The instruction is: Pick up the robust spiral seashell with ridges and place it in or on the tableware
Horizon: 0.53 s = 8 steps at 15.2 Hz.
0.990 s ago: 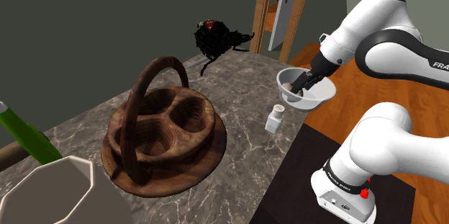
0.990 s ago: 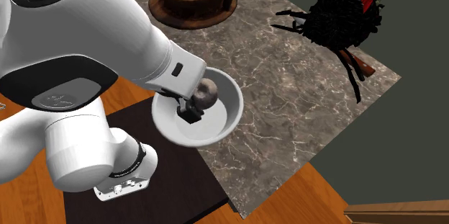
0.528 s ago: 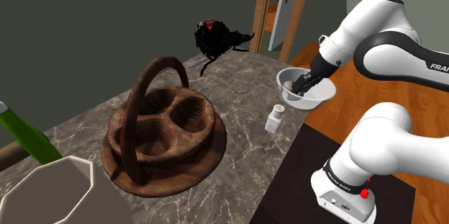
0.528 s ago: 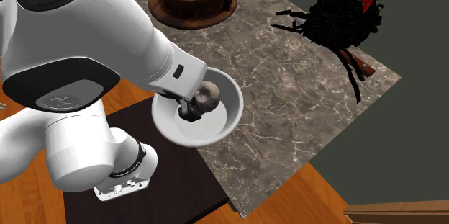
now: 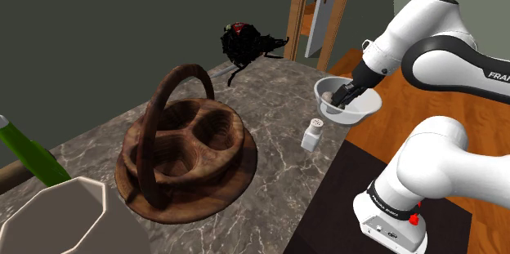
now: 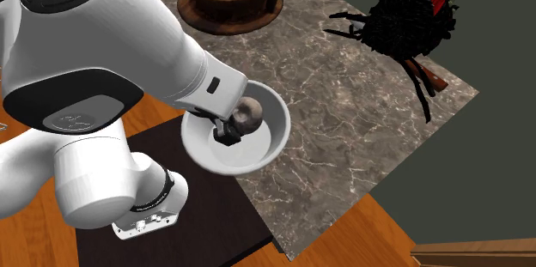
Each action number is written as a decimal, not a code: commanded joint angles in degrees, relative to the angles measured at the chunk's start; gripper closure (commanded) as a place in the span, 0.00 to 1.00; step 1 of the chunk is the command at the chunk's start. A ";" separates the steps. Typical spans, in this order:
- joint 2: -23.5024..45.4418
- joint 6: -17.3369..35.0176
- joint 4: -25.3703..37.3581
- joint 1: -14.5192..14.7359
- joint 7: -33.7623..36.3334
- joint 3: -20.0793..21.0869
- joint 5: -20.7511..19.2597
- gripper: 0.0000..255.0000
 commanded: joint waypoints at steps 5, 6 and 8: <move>0.93 -2.39 3.19 0.63 0.37 0.69 0.59 1.00; 1.20 -2.95 4.04 0.77 0.44 0.84 0.73 1.00; 1.77 -4.07 5.75 1.04 0.57 1.12 0.98 1.00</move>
